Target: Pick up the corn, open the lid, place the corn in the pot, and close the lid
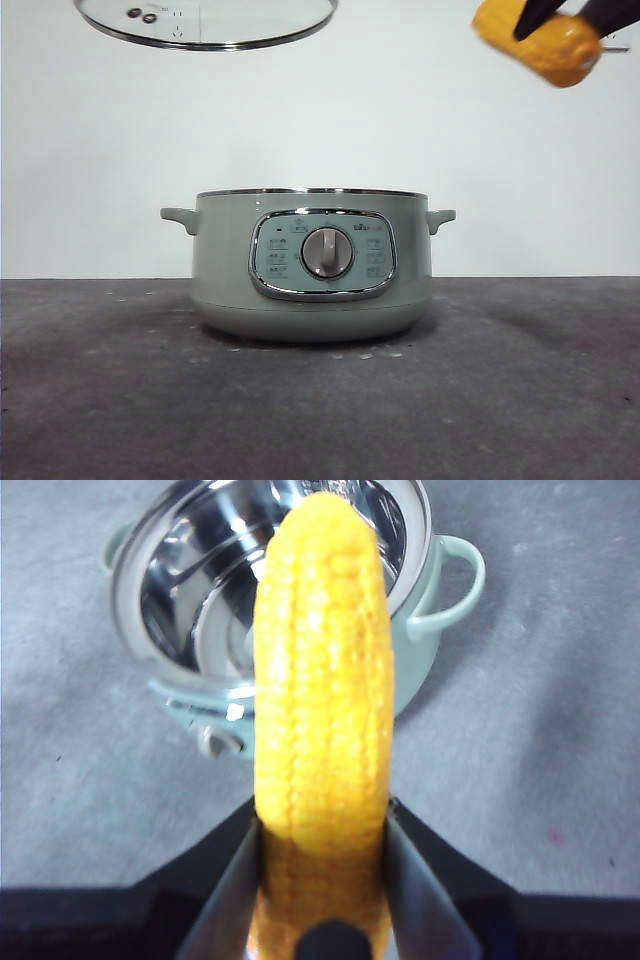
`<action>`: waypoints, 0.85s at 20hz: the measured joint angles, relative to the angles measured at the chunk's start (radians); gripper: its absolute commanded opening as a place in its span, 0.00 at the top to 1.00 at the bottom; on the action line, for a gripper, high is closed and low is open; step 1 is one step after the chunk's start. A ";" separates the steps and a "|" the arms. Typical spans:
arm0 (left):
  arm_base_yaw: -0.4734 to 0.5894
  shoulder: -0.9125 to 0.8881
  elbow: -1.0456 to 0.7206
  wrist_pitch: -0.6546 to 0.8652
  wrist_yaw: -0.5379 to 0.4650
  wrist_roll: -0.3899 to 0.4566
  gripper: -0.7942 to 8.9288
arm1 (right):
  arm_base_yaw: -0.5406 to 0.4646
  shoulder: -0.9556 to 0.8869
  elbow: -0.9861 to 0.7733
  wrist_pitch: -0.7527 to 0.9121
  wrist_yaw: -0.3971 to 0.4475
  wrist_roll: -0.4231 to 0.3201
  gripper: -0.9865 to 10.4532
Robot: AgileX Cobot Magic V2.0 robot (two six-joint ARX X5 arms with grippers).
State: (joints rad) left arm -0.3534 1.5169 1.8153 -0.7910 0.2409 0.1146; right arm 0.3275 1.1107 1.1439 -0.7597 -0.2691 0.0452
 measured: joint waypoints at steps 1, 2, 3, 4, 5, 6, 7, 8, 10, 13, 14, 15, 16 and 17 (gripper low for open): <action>0.008 -0.034 -0.044 0.010 0.010 0.005 0.93 | 0.007 0.053 0.043 0.001 0.000 0.000 0.92; 0.014 -0.061 -0.082 0.016 0.014 0.006 0.93 | 0.017 0.091 0.079 0.006 0.000 0.000 0.92; 0.023 -0.107 -0.147 0.035 0.013 0.006 0.93 | 0.036 0.143 0.130 0.008 0.000 0.000 0.92; 0.032 -0.156 -0.218 0.056 0.014 0.006 0.93 | 0.054 0.193 0.182 0.010 -0.001 0.000 0.92; 0.040 -0.198 -0.277 0.069 0.016 0.006 0.93 | 0.068 0.239 0.229 0.011 -0.001 0.000 0.92; 0.051 -0.251 -0.354 0.084 0.017 0.005 0.93 | 0.085 0.297 0.286 0.014 -0.001 0.000 0.92; 0.062 -0.298 -0.424 0.097 0.017 0.006 0.93 | 0.101 0.352 0.338 0.013 -0.001 0.000 0.92; 0.073 -0.339 -0.481 0.099 0.017 0.006 0.93 | 0.115 0.409 0.391 0.014 0.000 0.000 0.93; 0.096 -0.423 -0.588 0.095 0.016 0.006 0.93 | 0.143 0.528 0.502 0.008 0.000 0.000 0.93; 0.109 -0.536 -0.652 0.065 0.015 0.006 0.93 | 0.174 0.715 0.683 -0.043 0.001 0.000 0.93; 0.109 -0.567 -0.653 0.051 0.016 0.006 0.93 | 0.181 0.776 0.746 -0.071 0.009 -0.001 0.93; 0.109 -0.600 -0.653 0.043 0.017 0.006 0.93 | 0.186 0.836 0.809 -0.099 0.021 -0.004 0.93; 0.109 -0.627 -0.653 0.040 0.017 0.006 0.93 | 0.191 0.894 0.867 -0.125 0.036 -0.007 0.93; 0.109 -0.648 -0.653 0.034 0.018 0.006 0.93 | 0.194 0.948 0.919 -0.146 0.042 -0.010 0.93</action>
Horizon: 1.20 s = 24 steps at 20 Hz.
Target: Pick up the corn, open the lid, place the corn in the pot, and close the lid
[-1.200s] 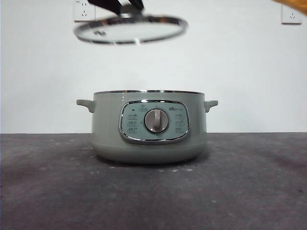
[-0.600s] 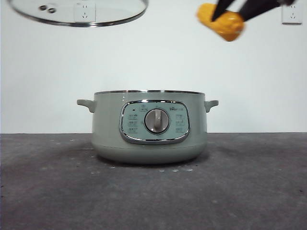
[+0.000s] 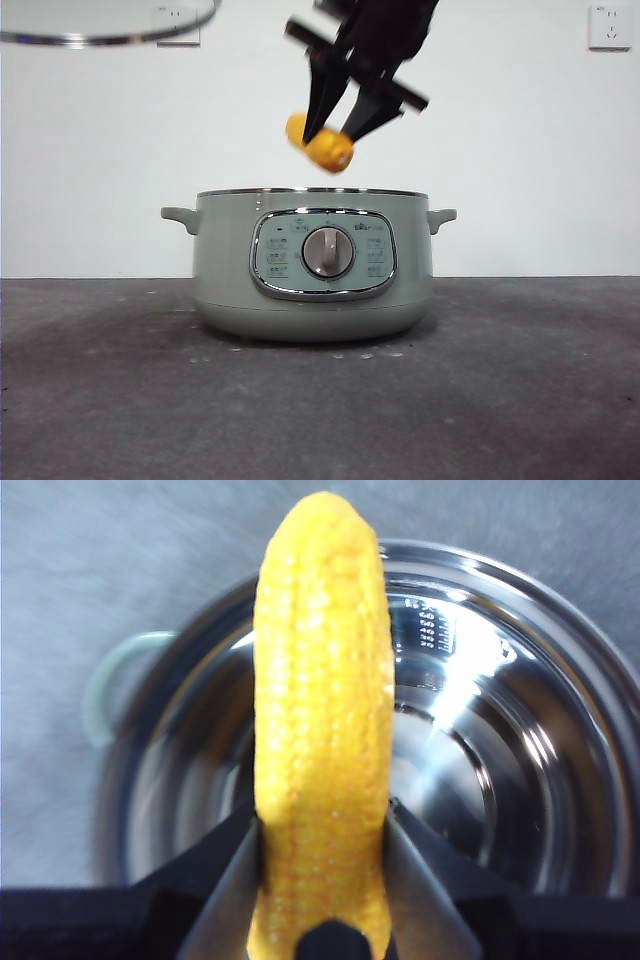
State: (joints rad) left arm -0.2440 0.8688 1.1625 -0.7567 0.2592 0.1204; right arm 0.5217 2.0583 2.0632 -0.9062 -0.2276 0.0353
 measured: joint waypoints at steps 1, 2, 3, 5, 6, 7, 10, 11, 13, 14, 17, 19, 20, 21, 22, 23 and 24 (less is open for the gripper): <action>0.000 -0.018 0.000 -0.011 0.002 0.000 0.93 | 0.003 0.049 0.046 -0.023 0.011 -0.003 0.93; 0.000 -0.031 0.000 -0.027 0.002 0.000 0.93 | 0.005 0.093 0.083 -0.042 0.020 -0.006 0.93; 0.000 -0.043 0.000 -0.044 0.002 0.000 0.93 | 0.006 0.130 0.109 -0.055 0.023 -0.009 0.93; 0.000 -0.061 0.000 -0.068 0.002 0.000 0.93 | 0.010 0.185 0.133 -0.071 0.045 -0.016 0.93; 0.000 -0.066 0.000 -0.072 0.002 0.000 0.93 | 0.012 0.206 0.134 -0.077 0.058 -0.023 0.93; 0.000 -0.070 0.000 -0.072 0.002 0.000 0.93 | 0.016 0.222 0.134 -0.084 0.075 -0.029 0.93; 0.000 -0.071 0.000 -0.072 0.002 0.000 0.93 | 0.024 0.251 0.134 -0.108 0.103 -0.048 0.93; 0.000 -0.071 0.000 -0.072 0.002 0.000 0.93 | 0.029 0.254 0.134 -0.118 0.114 -0.052 0.93; 0.000 -0.071 0.000 -0.073 0.003 0.000 0.93 | 0.035 0.260 0.134 -0.123 0.136 -0.059 0.92; 0.000 -0.071 0.000 -0.073 0.002 0.000 0.93 | 0.038 0.263 0.134 -0.130 0.146 -0.062 0.93; 0.000 -0.071 0.000 -0.075 0.002 0.000 0.93 | 0.043 0.273 0.142 -0.156 0.150 -0.066 0.92; 0.000 -0.071 0.000 -0.080 0.003 0.000 0.93 | 0.043 0.277 0.147 -0.160 0.150 -0.067 0.90; 0.000 -0.071 0.000 -0.085 0.002 0.000 0.93 | 0.044 0.277 0.147 -0.159 0.150 -0.066 0.83; 0.000 -0.071 0.000 -0.087 0.002 0.000 0.93 | 0.046 0.278 0.147 -0.158 0.150 -0.066 0.72; 0.000 -0.071 0.000 -0.087 0.002 0.000 0.93 | 0.047 0.278 0.149 -0.159 0.153 -0.066 0.60; 0.000 -0.071 0.000 -0.087 0.002 0.000 0.93 | 0.048 0.278 0.151 -0.161 0.153 -0.065 0.56; 0.000 -0.071 0.000 -0.087 0.002 0.000 0.93 | 0.049 0.283 0.157 -0.169 0.151 -0.058 0.56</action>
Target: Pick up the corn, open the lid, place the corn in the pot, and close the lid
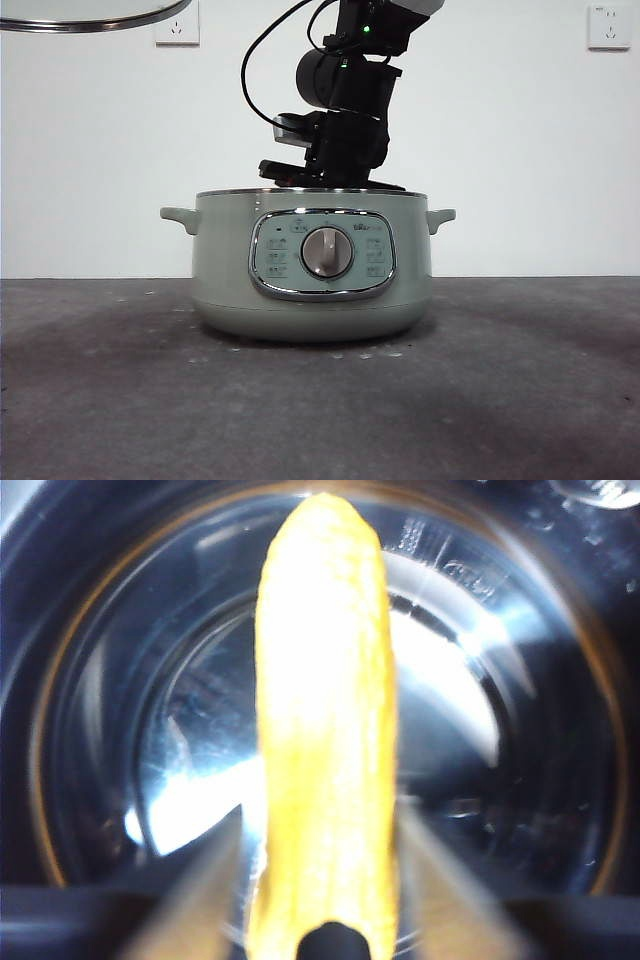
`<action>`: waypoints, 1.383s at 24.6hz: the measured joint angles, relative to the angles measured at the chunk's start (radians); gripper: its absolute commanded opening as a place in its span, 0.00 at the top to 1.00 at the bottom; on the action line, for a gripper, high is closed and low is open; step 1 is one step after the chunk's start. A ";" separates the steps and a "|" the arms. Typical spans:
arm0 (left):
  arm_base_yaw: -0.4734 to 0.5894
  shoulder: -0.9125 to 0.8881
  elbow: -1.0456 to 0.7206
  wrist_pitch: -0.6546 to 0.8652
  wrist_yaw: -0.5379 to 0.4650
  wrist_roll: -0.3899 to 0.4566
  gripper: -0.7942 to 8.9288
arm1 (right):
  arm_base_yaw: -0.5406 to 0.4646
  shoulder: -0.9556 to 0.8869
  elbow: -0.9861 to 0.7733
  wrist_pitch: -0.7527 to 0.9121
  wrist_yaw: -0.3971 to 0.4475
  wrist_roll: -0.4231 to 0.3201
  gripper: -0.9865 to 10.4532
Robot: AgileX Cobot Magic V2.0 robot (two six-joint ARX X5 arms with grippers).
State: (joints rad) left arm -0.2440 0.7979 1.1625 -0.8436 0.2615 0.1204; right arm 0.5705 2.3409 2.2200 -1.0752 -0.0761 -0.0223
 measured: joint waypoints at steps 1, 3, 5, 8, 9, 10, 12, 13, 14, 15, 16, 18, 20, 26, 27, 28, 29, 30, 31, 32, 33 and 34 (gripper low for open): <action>0.000 0.000 0.000 0.000 0.000 0.000 0.93 | 0.004 0.009 0.019 -0.005 0.000 0.005 0.55; 0.000 0.000 0.000 0.000 0.000 0.000 0.93 | 0.009 0.014 0.100 -0.062 -0.002 0.011 0.56; 0.000 0.000 0.000 0.000 0.000 0.000 0.93 | 0.010 0.014 0.233 -0.156 -0.002 0.011 0.56; 0.000 0.003 0.000 0.014 0.000 0.000 0.93 | 0.010 0.008 0.489 -0.280 -0.007 0.027 0.56; 0.000 0.008 0.000 0.026 0.002 0.000 0.93 | 0.011 -0.010 0.533 -0.280 -0.023 0.039 0.56; 0.000 0.019 0.000 0.032 0.001 0.000 0.93 | 0.014 -0.047 0.548 -0.280 -0.025 0.051 0.56; 0.000 0.050 0.000 0.054 0.001 0.000 0.93 | 0.024 -0.119 0.549 -0.280 -0.027 0.060 0.56; 0.000 0.062 0.000 0.070 0.001 0.000 0.93 | 0.029 -0.152 0.547 -0.280 -0.027 0.061 0.56; 0.000 0.078 0.000 0.090 0.001 0.000 0.93 | 0.035 -0.200 0.538 -0.280 -0.027 0.061 0.56; 0.000 0.092 0.000 0.105 0.002 0.000 0.93 | 0.040 -0.246 0.524 -0.280 -0.027 0.061 0.56; 0.000 0.111 0.000 0.118 0.003 0.000 0.93 | 0.047 -0.307 0.498 -0.280 -0.027 0.061 0.56; -0.004 0.150 0.001 0.147 0.019 0.000 0.93 | 0.065 -0.434 0.420 -0.280 -0.027 0.060 0.56; -0.026 0.196 0.000 0.216 0.023 0.000 0.93 | 0.079 -0.570 0.300 -0.280 -0.027 0.055 0.56; -0.087 0.313 0.024 0.316 0.022 0.000 0.93 | 0.097 -0.850 -0.031 -0.280 -0.026 0.051 0.56; -0.098 0.336 0.032 0.327 0.021 0.000 0.93 | 0.097 -0.901 -0.097 -0.280 -0.025 0.052 0.56; -0.112 0.363 0.042 0.338 0.019 0.000 0.93 | 0.097 -0.946 -0.154 -0.280 -0.025 0.053 0.56; -0.126 0.393 0.057 0.346 0.018 0.000 0.93 | 0.097 -0.999 -0.221 -0.280 -0.024 0.056 0.56; -0.133 0.414 0.068 0.352 0.017 0.000 0.93 | 0.097 -1.045 -0.278 -0.280 -0.024 0.060 0.56; -0.146 0.452 0.092 0.360 0.017 0.000 0.93 | 0.097 -1.106 -0.354 -0.280 -0.024 0.066 0.56; -0.153 0.474 0.108 0.364 0.018 0.000 0.93 | 0.097 -1.151 -0.410 -0.280 -0.019 0.073 0.56; -0.162 0.504 0.131 0.367 0.016 0.000 0.93 | 0.097 -1.195 -0.466 -0.280 -0.013 0.082 0.56; -0.175 0.551 0.171 0.370 0.009 0.000 0.93 | 0.097 -1.266 -0.556 -0.280 -0.002 0.098 0.56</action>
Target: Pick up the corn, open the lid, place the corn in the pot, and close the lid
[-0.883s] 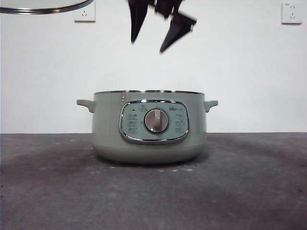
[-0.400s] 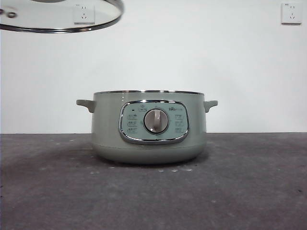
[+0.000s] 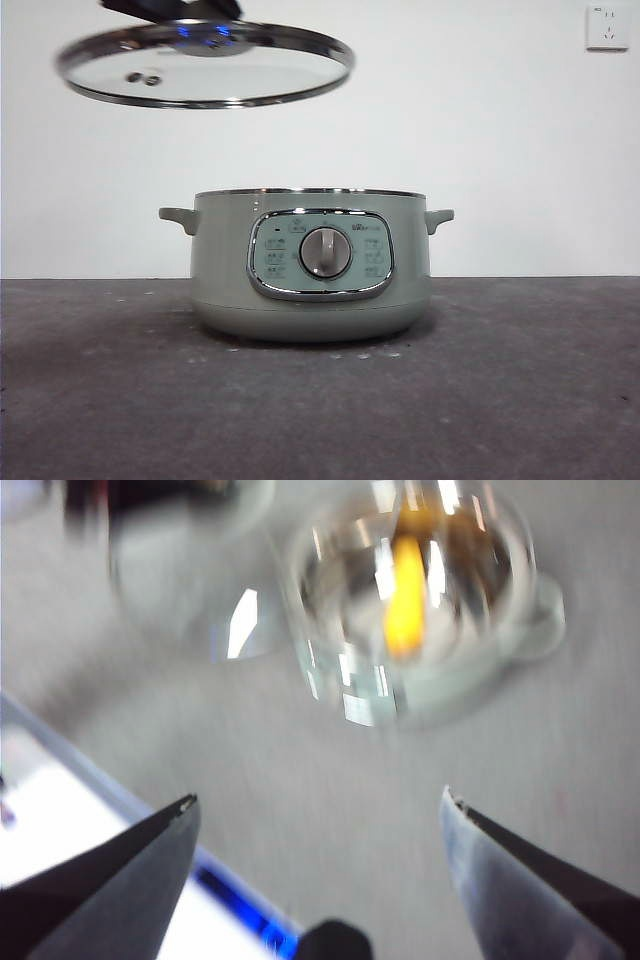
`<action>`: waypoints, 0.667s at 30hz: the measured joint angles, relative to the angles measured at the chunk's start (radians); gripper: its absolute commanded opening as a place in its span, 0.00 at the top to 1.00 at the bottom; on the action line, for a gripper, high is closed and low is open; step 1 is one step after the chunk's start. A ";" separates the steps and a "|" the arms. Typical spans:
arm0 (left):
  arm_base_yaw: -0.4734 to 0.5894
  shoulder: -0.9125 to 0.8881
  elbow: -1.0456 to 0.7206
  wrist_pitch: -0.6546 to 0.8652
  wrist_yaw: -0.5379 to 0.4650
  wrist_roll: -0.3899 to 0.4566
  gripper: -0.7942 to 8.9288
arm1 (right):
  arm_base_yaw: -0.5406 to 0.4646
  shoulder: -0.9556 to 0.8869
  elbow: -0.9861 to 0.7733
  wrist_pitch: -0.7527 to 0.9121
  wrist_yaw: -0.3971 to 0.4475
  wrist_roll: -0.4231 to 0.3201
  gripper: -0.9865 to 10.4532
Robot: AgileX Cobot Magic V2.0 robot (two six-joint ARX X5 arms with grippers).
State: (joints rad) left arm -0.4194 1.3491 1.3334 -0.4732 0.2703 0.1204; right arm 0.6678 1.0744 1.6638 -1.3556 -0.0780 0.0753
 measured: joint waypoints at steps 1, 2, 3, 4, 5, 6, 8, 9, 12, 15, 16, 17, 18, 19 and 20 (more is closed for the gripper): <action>-0.010 0.037 0.033 0.002 -0.014 0.000 0.93 | 0.000 -0.074 -0.094 0.000 0.009 0.018 0.56; -0.019 0.082 0.070 0.011 -0.027 0.000 0.93 | 0.000 -0.136 -0.172 0.000 0.021 0.038 0.56; -0.023 0.116 0.098 0.014 -0.032 0.000 0.93 | 0.000 -0.189 -0.235 0.000 0.031 0.056 0.56; -0.029 0.155 0.123 0.021 -0.032 0.000 0.93 | 0.000 -0.248 -0.304 0.000 0.044 0.080 0.56; -0.032 0.185 0.141 0.024 -0.033 0.000 0.93 | 0.000 -0.301 -0.356 0.000 0.051 0.102 0.56; -0.035 0.218 0.154 0.040 -0.032 0.000 0.93 | 0.000 -0.353 -0.399 0.000 0.053 0.125 0.56; -0.043 0.275 0.160 0.091 -0.040 0.000 0.93 | 0.000 -0.451 -0.462 0.000 0.062 0.169 0.56; -0.048 0.299 0.160 0.111 -0.044 0.000 0.93 | 0.000 -0.492 -0.482 0.000 0.064 0.190 0.56; -0.061 0.353 0.160 0.154 -0.044 -0.002 0.93 | 0.000 -0.575 -0.524 0.000 0.070 0.235 0.56; -0.068 0.387 0.160 0.200 -0.064 -0.010 0.93 | 0.000 -0.610 -0.527 0.000 0.071 0.257 0.56; -0.068 0.394 0.160 0.211 -0.071 -0.010 0.93 | 0.000 -0.611 -0.527 0.000 0.071 0.259 0.56; -0.068 0.402 0.160 0.219 -0.071 -0.011 0.93 | 0.000 -0.611 -0.527 0.000 0.071 0.262 0.56; -0.068 0.409 0.161 0.221 -0.071 -0.013 0.93 | 0.000 -0.611 -0.527 0.000 0.071 0.262 0.56; -0.068 0.417 0.161 0.224 -0.073 -0.016 0.93 | 0.000 -0.611 -0.528 0.000 0.071 0.262 0.56; -0.068 0.424 0.161 0.227 -0.074 -0.016 0.93 | 0.000 -0.611 -0.528 0.000 0.071 0.262 0.56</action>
State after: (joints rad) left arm -0.4873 1.7733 1.4940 -0.2466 0.1967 0.1043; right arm 0.6674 0.4633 1.1362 -1.3556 -0.0074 0.3378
